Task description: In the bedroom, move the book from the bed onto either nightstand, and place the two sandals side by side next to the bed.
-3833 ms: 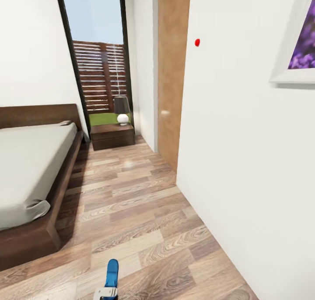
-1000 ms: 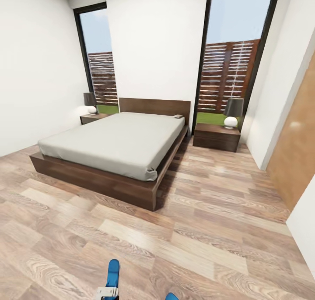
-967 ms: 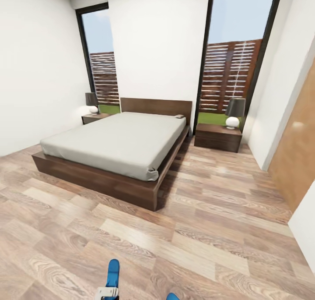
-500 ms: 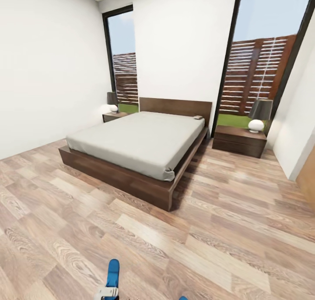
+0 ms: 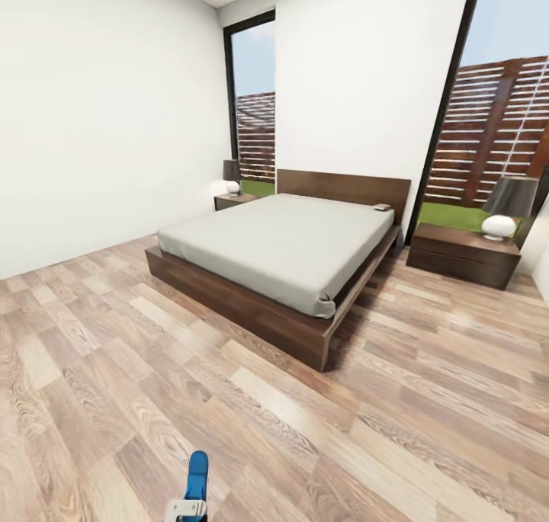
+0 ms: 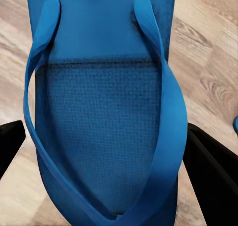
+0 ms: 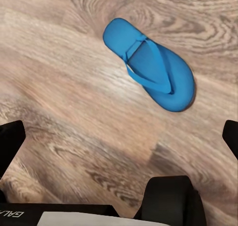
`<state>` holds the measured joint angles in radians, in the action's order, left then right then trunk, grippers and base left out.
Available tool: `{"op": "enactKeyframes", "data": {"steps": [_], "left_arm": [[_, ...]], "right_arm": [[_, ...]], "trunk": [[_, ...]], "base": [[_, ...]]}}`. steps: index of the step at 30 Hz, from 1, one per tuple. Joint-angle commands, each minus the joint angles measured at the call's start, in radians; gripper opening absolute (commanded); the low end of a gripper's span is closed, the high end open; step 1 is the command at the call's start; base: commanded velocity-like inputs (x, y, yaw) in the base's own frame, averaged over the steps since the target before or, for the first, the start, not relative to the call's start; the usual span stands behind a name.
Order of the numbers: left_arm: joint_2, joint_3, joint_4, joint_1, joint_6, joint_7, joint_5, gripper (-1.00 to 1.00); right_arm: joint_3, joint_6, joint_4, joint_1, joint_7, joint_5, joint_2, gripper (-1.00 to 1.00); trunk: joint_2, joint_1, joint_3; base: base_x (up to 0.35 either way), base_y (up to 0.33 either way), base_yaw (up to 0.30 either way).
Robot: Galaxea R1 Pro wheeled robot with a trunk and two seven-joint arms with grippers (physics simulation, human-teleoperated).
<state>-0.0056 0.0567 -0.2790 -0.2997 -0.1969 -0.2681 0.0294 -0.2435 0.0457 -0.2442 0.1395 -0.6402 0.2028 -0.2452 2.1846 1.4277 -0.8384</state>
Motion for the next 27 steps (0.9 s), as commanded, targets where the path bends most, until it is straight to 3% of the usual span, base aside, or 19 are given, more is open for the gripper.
{"op": "enactKeyframes", "data": {"steps": [1,19,27], "left_arm": [[-0.001,0.006,0.001,-0.001,-0.001,-0.008,0.003,-1.0],[-0.001,0.006,0.001,-0.001,-0.001,-0.008,0.003,-1.0],[-0.001,0.006,0.001,-0.001,-0.001,-0.008,0.003,-1.0]], "right_arm": [[-0.002,0.005,0.0,0.0,-0.005,0.007,0.0,1.0],[-0.002,0.005,-0.001,0.0,-0.006,0.007,0.0,1.0],[-0.002,0.004,-0.001,0.0,-0.007,0.007,0.0,1.0]], "trunk": [[0.0,0.0,-0.001],[0.0,0.0,-0.001],[0.0,0.0,-0.001]], "base": [[0.0,0.0,0.289],[0.0,0.0,0.191],[0.0,0.0,0.027]]}}
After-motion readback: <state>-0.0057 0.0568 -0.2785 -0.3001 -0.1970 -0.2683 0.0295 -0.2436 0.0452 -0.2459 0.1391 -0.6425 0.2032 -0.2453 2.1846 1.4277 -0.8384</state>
